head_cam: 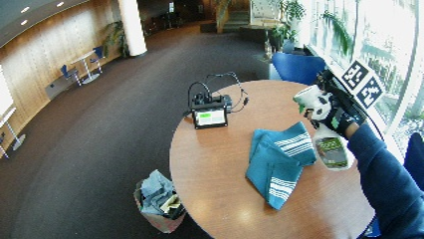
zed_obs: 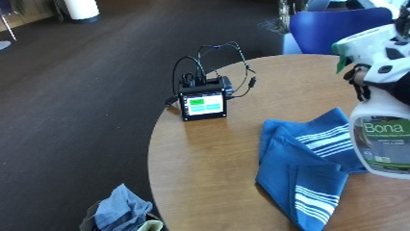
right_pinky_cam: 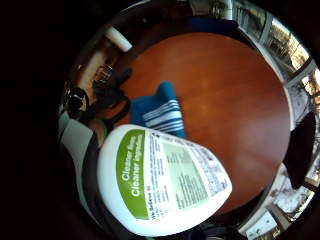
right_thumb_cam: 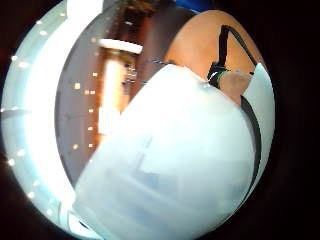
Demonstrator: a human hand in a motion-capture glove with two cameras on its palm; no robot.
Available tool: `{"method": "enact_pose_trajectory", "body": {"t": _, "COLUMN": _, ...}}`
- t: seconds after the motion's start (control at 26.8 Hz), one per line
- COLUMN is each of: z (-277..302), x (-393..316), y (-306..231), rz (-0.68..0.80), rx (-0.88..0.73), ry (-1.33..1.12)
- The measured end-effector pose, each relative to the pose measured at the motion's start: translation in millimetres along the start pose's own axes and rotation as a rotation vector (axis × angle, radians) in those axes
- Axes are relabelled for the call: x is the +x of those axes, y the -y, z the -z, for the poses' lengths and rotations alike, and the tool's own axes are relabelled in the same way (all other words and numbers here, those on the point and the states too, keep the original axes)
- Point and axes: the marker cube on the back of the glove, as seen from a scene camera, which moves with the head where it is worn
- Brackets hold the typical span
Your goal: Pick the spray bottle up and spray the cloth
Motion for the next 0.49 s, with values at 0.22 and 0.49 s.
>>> {"method": "enact_pose_trajectory", "body": {"t": 0.22, "z": 6, "x": -14, "y": -7, "rz": 0.106, "rx": 0.148, "ry": 0.411}}
{"method": "enact_pose_trajectory", "body": {"t": 0.49, "z": -10, "x": -58, "y": -21, "rz": 0.286, "rx": 0.224, "ry": 0.588}}
